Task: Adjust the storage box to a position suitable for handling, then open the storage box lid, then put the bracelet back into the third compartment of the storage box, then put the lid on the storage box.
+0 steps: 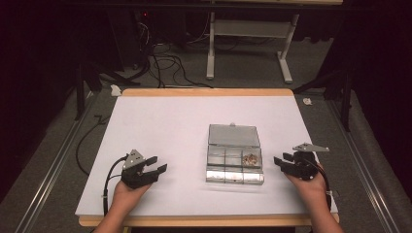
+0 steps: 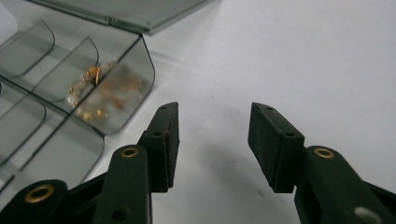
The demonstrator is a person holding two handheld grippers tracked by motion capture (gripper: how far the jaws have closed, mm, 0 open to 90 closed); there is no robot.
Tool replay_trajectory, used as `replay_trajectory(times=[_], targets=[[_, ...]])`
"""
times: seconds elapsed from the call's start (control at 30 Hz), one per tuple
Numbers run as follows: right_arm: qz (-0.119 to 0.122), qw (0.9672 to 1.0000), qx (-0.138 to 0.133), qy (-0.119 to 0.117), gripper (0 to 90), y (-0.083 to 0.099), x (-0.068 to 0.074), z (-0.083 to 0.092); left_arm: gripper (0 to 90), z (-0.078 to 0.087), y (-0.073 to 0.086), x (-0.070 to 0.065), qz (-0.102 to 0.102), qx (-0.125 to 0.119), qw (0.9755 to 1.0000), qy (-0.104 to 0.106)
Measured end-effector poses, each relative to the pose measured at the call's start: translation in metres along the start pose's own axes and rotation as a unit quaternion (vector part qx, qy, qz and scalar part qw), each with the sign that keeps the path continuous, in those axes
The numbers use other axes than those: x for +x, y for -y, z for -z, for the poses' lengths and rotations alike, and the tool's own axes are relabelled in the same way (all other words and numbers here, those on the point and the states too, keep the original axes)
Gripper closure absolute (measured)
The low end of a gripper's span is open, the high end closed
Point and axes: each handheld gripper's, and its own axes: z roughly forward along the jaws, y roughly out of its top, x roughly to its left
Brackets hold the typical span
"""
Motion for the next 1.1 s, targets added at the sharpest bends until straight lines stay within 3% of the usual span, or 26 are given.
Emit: replay_trajectory(times=[0.07,0.23,0.27,0.47,0.63,0.77,0.8,0.97,1.1], targets=[[0.001,1.0000,-0.003,-0.001,52.8,-0.007,0.000,-0.001,46.6,-0.010,-0.006,-0.001,0.017,-0.006,0.9998,-0.004],[-0.006,0.9999,-0.010,-0.005,52.3,-0.018,-0.001,-0.003,46.3,-0.030,-0.012,-0.005,0.022,-0.002,0.9997,-0.008],[-0.012,0.9998,-0.011,-0.008,51.9,-0.023,-0.002,-0.005,46.1,-0.039,-0.017,-0.008,0.032,-0.002,0.9995,-0.004],[-0.019,0.9997,-0.013,-0.009,50.3,-0.033,-0.003,-0.008,47.4,-0.061,-0.028,-0.011,0.034,0.006,0.9994,-0.010],[-0.021,0.9996,-0.013,-0.012,49.7,-0.044,-0.001,-0.012,46.4,-0.087,-0.044,0.001,0.066,0.021,0.9974,-0.022],[-0.020,0.9996,-0.011,-0.014,49.9,-0.051,0.000,-0.017,45.3,-0.097,-0.048,0.007,0.069,0.031,0.9966,-0.032],[-0.021,0.9996,-0.007,-0.017,49.9,-0.055,0.001,-0.022,44.9,-0.103,-0.050,0.010,0.083,0.028,0.9956,-0.033],[-0.022,0.9996,-0.002,-0.020,49.6,-0.066,0.003,-0.032,44.0,-0.115,-0.052,0.011,0.088,0.036,0.9948,-0.037],[-0.021,0.9995,0.006,-0.023,48.8,-0.074,0.004,-0.040,44.0,-0.125,-0.055,0.003,0.087,0.039,0.9951,-0.026]])
